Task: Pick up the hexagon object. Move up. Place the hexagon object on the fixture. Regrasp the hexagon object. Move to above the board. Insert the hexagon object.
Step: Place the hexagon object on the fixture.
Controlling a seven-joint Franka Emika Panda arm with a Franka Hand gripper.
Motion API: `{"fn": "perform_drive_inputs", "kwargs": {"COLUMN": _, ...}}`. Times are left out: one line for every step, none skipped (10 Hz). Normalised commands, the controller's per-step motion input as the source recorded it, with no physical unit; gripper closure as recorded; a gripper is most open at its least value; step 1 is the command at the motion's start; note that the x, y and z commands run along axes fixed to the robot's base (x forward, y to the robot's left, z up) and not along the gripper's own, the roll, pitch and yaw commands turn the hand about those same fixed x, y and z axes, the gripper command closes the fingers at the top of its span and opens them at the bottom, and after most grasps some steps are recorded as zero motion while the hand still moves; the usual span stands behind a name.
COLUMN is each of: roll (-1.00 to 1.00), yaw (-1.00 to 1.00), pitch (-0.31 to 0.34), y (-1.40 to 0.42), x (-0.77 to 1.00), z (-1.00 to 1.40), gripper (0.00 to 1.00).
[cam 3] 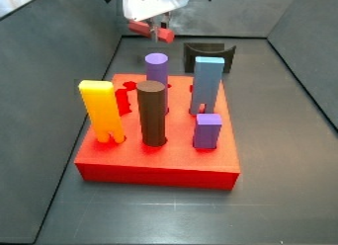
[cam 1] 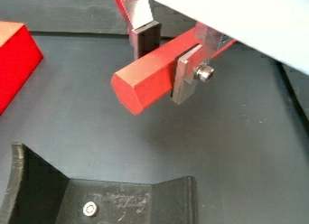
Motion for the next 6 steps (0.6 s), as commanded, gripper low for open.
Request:
{"fn": "perform_drive_inputs", "kwargs": {"roll": 0.01, "yaw": 0.01, "pitch": 0.0, "y": 0.0, "x": 0.0, "z": 1.0, "gripper": 1.0}}
{"fn": "perform_drive_inputs", "kwargs": {"roll": 0.02, "yaw": 0.01, "pitch": 0.011, "y": 0.0, "x": -0.01, "z": 1.0, "gripper": 1.0}}
{"fn": "perform_drive_inputs", "kwargs": {"roll": 0.05, "yaw": 0.0, "pitch": 0.038, "y": 0.0, "x": -0.02, "z": 1.0, "gripper": 1.0}}
{"fn": "perform_drive_inputs", "kwargs": {"roll": 0.07, "yaw": -0.01, "pitch": 0.056, "y": 0.0, "x": -0.02, "z": 1.0, "gripper": 1.0}}
{"fn": "perform_drive_inputs", "kwargs": {"roll": 0.09, "yaw": 0.0, "pitch": 0.074, "y": 0.0, "x": -0.02, "z": 1.0, "gripper": 1.0}}
{"fn": "perform_drive_inputs", "kwargs": {"roll": 0.1, "yaw": 0.0, "pitch": 0.076, "y": 0.0, "x": -0.02, "z": 1.0, "gripper": 1.0}}
